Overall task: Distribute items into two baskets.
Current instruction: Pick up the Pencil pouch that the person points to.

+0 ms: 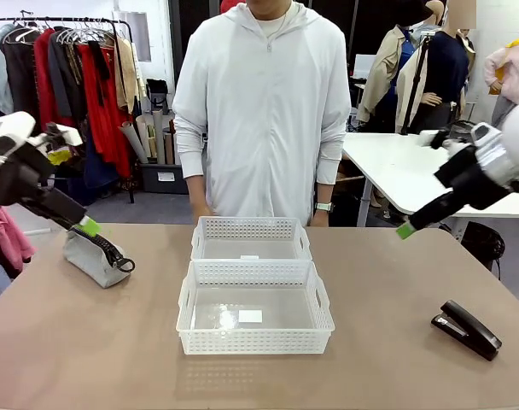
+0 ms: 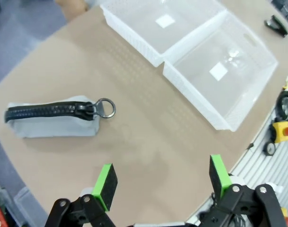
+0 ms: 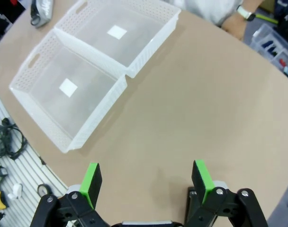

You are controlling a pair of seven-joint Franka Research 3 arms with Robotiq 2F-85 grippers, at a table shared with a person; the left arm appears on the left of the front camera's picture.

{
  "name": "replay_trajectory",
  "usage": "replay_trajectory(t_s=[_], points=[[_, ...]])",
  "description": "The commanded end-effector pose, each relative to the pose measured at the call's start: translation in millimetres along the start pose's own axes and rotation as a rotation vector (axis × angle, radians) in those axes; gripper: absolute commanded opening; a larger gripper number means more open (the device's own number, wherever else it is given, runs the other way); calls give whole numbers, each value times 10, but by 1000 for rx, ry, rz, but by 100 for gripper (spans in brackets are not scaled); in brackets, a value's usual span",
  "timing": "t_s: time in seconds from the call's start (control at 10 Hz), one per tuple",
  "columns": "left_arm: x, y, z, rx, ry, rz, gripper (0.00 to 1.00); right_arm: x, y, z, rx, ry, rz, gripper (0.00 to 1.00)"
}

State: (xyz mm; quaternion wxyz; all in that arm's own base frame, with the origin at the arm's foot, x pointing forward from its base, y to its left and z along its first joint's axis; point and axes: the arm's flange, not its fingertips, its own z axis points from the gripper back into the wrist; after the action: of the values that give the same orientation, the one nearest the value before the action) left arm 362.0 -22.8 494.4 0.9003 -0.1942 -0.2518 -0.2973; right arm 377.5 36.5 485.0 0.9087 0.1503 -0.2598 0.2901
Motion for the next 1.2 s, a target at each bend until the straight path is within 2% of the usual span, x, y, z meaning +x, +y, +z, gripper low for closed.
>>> replay_trajectory(t_s=[0.0, 0.2, 0.3, 0.4, 0.6, 1.1], points=[[-212, -129, 249, -11, -56, -28, 100, -140, -161, 235, 40, -56, -8, 100], [-526, -230, 518, 7, -82, -52, 100, -310, -256, 471, 19, -99, -44, 100], [-675, -253, 642, -14, -126, -77, 100, -396, -288, 561, 21, -125, -51, 100], [-823, -231, 763, -48, -172, -92, 100, -479, -325, 643, 26, -141, -58, 100], [-1058, -118, 929, -71, -183, -89, 100, -640, -393, 814, 39, -178, -69, 100], [-1056, -66, 1009, -77, -203, -77, 100, -909, -641, 1059, 41, -221, -141, 100]])
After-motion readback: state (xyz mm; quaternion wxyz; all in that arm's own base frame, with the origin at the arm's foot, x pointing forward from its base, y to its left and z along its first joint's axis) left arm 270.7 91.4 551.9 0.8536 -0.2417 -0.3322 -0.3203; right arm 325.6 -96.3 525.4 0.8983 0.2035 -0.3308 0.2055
